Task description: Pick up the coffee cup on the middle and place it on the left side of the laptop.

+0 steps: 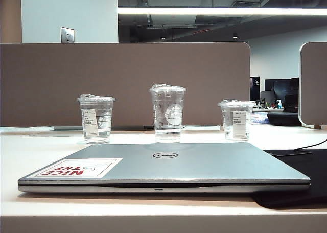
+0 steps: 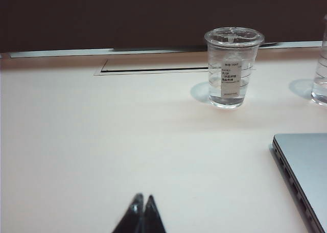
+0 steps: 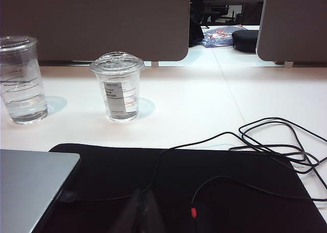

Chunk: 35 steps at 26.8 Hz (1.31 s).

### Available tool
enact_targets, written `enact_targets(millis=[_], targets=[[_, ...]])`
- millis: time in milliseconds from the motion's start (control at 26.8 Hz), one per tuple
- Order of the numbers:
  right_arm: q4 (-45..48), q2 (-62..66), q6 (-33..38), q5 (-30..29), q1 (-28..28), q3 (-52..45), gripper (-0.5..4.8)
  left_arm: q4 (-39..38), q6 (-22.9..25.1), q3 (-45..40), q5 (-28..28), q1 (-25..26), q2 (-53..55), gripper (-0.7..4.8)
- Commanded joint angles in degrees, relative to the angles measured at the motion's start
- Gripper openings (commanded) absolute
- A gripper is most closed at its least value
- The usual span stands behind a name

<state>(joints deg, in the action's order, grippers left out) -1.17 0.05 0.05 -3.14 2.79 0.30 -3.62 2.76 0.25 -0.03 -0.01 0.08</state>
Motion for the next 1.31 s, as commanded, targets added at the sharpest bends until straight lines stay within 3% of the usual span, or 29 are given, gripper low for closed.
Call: enact_targets(millis=[37, 262, 374, 486, 598, 672, 859, 934, 1046, 1083, 1233, 1308], targets=[[0.96, -0.09, -0.09, 0.00, 0.07, -0.22, -0.05, 1.11, -0.20, 0.26, 0.24, 0.09, 0.00, -0.05], [0.96, -0.09, -0.09, 0.02, -0.42, -0.22, -0.05, 1.11, -0.24, 0.26, 0.26, 0.09, 0.00, -0.05], [1.03, 0.17, -0.09, 0.04, -2.78, -0.22, -0.05, 1.16, -4.35, 0.26, 1.49, 0.09, 0.00, -0.04], [0.98, 1.64, -0.09, 0.00, -7.63, -0.22, -0.05, 2.69, -9.57, 0.26, 7.80, 0.07, 0.00, -0.03], [0.98, 4.85, -0.09, 0.00, -15.54, -0.22, -0.05, 12.09, -13.14, 0.31, 18.64, 0.02, 0.00, -0.02], [0.96, 6.12, -0.09, 0.00, -18.34, -0.22, -0.05, 16.90, -15.21, 0.57, 19.80, 0.02, 0.00, -0.02], [0.96, 8.24, -0.09, 0.00, -22.91, -0.22, -0.05, 19.19, -17.81, 2.99, 20.15, -0.68, 2.29, -0.02], [1.01, 9.22, -0.09, 0.00, -24.24, -0.22, -0.05, 23.32, -17.68, 3.06, 20.09, -2.82, 6.51, -0.02], [0.98, 10.51, -0.09, -0.02, -25.49, -0.22, -0.05, 33.00, -15.04, 3.13, 15.39, -8.66, 17.90, -0.02], [0.96, 10.93, -0.07, 0.17, -26.05, -0.22, -0.05, 40.17, -10.34, 3.28, 12.28, -12.76, 26.03, -0.02], [1.01, 11.02, -0.07, 0.00, -26.14, -0.22, -0.05, 52.94, -1.81, 5.55, 8.48, -19.85, 44.54, 0.02], [0.94, 11.02, -0.07, 0.00, -26.10, -0.22, -0.05, 58.03, -0.02, 8.83, 8.39, -22.08, 55.45, 0.62]])
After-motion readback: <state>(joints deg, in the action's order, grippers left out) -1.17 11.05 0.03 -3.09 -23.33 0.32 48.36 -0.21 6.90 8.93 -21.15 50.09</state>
